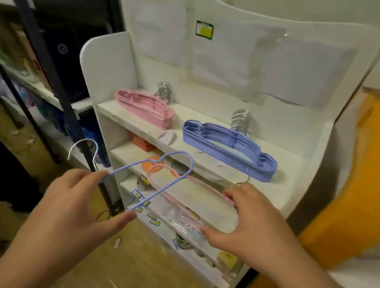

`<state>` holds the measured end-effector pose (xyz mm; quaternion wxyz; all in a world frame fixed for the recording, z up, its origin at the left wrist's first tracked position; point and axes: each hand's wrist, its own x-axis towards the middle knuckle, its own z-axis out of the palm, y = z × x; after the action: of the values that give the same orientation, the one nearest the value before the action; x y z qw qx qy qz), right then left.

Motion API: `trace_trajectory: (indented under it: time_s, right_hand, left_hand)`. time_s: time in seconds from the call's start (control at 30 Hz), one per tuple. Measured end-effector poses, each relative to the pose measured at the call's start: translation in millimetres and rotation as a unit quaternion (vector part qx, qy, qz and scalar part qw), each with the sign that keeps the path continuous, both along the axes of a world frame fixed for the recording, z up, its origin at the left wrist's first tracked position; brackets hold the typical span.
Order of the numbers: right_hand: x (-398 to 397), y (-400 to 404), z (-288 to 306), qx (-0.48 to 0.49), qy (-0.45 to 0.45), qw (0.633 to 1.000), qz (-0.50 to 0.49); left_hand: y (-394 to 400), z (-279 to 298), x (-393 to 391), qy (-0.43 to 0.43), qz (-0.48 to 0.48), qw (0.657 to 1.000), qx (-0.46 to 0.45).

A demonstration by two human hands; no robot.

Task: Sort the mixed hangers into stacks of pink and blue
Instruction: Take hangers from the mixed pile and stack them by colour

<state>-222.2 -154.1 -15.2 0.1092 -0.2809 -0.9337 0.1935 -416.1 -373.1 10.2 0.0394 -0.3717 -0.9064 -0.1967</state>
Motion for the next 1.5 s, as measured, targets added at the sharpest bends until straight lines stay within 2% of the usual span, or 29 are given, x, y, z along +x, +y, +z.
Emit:
trace_trajectory:
  time_s: [0.13, 0.37, 0.57, 0.7, 0.8, 0.93, 1.03, 1.17, 1.3, 1.5]
  right_hand:
    - [-36, 30, 11, 0.020, -0.007, 1.000, -0.021]
    - [-73, 68, 6, 0.022, 0.017, 0.991, -0.130]
    - [-114, 86, 6, 0.043, 0.043, 0.966, -0.252]
    - [-136, 89, 5, 0.077, 0.062, 0.946, -0.307]
    - [-145, 88, 11, 0.098, 0.060, 0.932, -0.344]
    - [-142, 81, 26, 0.078, 0.083, 0.913, -0.392]
    - [-132, 77, 34, 0.069, 0.100, 0.903, -0.412]
    - [-113, 73, 32, 0.104, 0.056, 0.893, -0.434]
    - [-102, 73, 26, 0.102, 0.064, 0.879, -0.460]
    - [-95, 82, 20, 0.096, 0.057, 0.881, -0.460]
  left_hand:
    - [26, 3, -53, 0.013, 0.015, 0.999, -0.026]
    - [95, -7, -148, -0.010, -0.002, 1.000, 0.004]
    - [174, -18, -241, -0.007, -0.083, 0.997, 0.006]
    - [232, -32, -272, 0.035, -0.194, 0.980, 0.009]
    - [267, -41, -264, 0.035, -0.298, 0.954, 0.007]
    - [305, -45, -224, 0.063, -0.435, 0.898, 0.000]
    - [330, -45, -188, 0.072, -0.501, 0.863, -0.005]
    - [352, -44, -147, 0.069, -0.539, 0.839, -0.020]
    - [366, -52, -131, 0.101, -0.558, 0.823, -0.043]
    - [370, -55, -124, 0.108, -0.556, 0.823, -0.046]
